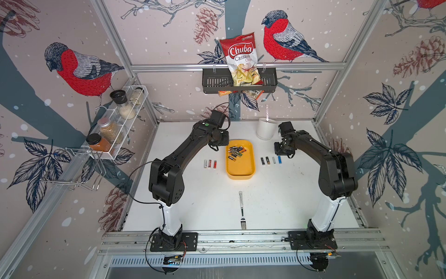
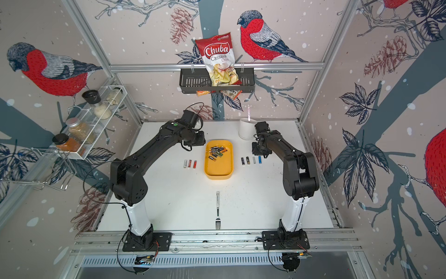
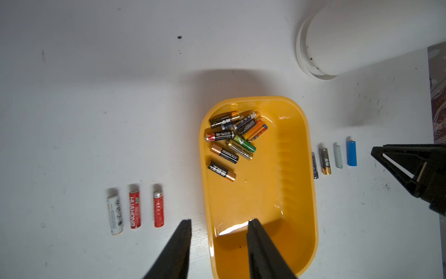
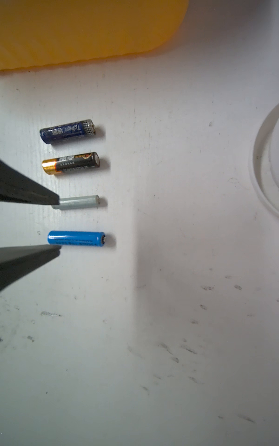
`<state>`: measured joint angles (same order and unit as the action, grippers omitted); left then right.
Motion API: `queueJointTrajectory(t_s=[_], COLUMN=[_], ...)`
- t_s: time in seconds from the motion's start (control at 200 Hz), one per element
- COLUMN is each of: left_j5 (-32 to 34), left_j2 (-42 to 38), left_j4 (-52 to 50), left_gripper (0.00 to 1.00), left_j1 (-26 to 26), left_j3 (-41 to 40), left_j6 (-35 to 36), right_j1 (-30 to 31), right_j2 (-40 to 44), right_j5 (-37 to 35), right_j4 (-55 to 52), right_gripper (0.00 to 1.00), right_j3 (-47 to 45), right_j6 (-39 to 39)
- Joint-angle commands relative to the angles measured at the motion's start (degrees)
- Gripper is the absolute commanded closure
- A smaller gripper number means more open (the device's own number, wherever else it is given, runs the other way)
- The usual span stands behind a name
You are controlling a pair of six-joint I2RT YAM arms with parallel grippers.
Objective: Take the batteries out of the storage box
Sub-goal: Pick up the battery from the storage box.
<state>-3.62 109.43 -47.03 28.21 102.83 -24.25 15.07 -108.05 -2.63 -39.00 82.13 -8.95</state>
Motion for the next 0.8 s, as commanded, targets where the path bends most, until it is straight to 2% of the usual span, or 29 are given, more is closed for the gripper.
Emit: queueJointTrajectory(t_s=[0.0, 0.3, 0.49, 0.795], left_j5=[4.87, 4.73, 6.28, 9.86], left_j2=[2.98, 11.92, 17.01, 20.03], left_j4=[-3.42, -3.91, -7.92, -11.64], left_gripper=[0.57, 0.57, 0.57, 0.57], left_j1=[2.75, 7.77, 7.92, 8.40], left_j3=[2.91, 8.86, 13.63, 15.07], left_j6=[-0.74, 1.28, -0.98, -3.08], right_j1=[0.22, 0.13, 0.11, 0.13], right_j2=[0.52, 1.88, 1.55, 0.65], right_j5=[0.44, 0.69, 0.92, 2.02], right_j4=[-1.73, -3.09, -3.43, -3.51], right_gripper=[0.65, 0.65, 0.65, 0.65], right_j3=[1.47, 3.21, 3.47, 4.18], right_j6=[-0.12, 0.12, 0.17, 0.38])
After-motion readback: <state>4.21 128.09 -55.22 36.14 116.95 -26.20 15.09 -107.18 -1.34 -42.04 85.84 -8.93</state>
